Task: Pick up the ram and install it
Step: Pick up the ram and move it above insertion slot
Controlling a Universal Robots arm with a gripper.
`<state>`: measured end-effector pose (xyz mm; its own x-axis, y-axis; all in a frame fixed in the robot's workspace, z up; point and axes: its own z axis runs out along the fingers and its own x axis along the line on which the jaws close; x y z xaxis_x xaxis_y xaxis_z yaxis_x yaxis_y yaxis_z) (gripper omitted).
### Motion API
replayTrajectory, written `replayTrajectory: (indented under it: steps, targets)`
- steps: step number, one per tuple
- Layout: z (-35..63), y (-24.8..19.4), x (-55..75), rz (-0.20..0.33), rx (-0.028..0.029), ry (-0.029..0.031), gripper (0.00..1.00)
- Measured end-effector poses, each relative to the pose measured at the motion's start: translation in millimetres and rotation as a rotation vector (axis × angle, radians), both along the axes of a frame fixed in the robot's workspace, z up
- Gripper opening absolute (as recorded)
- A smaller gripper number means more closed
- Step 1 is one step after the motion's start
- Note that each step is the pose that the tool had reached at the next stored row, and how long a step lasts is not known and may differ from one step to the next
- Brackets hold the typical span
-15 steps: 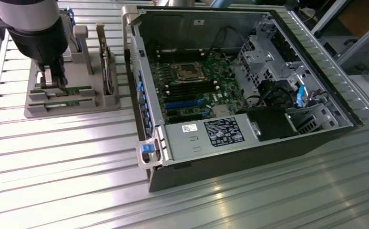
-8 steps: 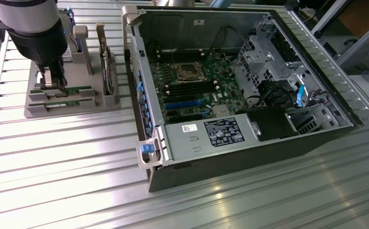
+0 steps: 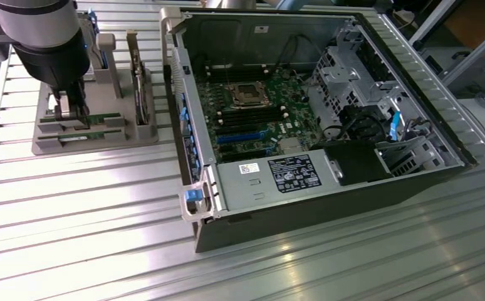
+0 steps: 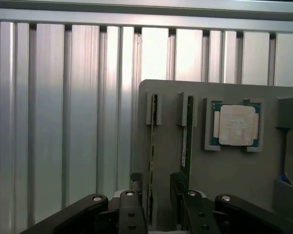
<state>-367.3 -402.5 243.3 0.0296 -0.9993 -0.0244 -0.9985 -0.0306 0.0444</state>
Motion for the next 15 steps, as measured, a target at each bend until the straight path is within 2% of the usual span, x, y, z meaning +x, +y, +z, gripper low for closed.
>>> replayTrajectory:
  steps: [15]
  targets:
    - [-5.6,0.0,0.0,0.0,0.0,0.0,0.36]
